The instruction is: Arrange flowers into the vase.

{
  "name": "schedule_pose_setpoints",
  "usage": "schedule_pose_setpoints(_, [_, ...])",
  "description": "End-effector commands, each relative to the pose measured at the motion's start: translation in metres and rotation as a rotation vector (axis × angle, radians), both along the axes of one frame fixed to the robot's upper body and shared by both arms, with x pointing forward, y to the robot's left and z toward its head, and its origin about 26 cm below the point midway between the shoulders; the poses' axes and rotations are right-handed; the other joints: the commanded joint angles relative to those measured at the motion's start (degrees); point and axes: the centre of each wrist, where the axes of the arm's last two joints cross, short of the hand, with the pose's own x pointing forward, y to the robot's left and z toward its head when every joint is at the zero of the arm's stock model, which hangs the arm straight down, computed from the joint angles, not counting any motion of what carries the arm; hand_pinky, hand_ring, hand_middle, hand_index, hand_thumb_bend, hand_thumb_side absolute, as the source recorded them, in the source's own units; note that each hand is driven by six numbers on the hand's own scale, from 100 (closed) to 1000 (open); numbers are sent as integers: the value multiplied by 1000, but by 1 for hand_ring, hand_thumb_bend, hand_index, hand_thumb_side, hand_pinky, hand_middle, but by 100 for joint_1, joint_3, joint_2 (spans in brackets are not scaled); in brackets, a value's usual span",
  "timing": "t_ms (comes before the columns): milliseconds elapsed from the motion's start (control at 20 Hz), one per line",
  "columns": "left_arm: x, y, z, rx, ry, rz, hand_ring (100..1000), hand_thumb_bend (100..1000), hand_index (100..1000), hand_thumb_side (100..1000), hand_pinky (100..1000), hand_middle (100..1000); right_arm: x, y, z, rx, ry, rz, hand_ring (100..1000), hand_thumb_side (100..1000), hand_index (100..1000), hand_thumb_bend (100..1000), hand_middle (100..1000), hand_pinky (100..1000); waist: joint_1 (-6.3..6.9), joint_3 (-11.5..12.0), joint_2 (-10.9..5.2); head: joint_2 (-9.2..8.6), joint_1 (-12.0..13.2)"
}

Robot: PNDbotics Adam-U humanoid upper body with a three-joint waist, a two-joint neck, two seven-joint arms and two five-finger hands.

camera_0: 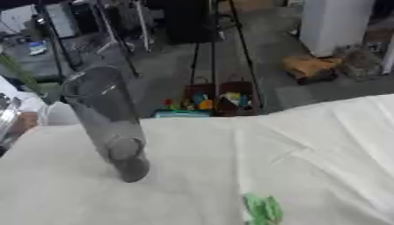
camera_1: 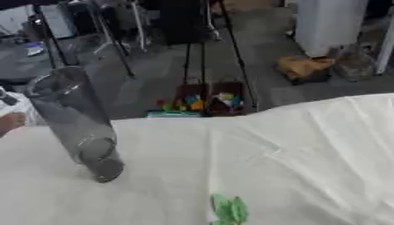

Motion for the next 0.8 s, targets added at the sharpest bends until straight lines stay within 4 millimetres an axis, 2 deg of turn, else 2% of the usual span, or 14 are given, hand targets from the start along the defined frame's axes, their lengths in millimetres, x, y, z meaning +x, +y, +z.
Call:
schedule_pose_setpoints(50, [-5, 4, 9, -11, -14, 4, 100, 100, 100, 525, 100, 100, 0, 0, 5, -6, -15, 6, 824, 859, 777, 100, 469, 596, 2, 37, -102, -87, 14])
schedule_pose_setpoints(800, [0, 5, 9, -37, 8, 1, 100, 100, 100, 538, 100, 100, 0, 0, 5, -6, -15, 8, 825, 858, 778, 100, 468, 597, -12, 41, -74, -114, 20])
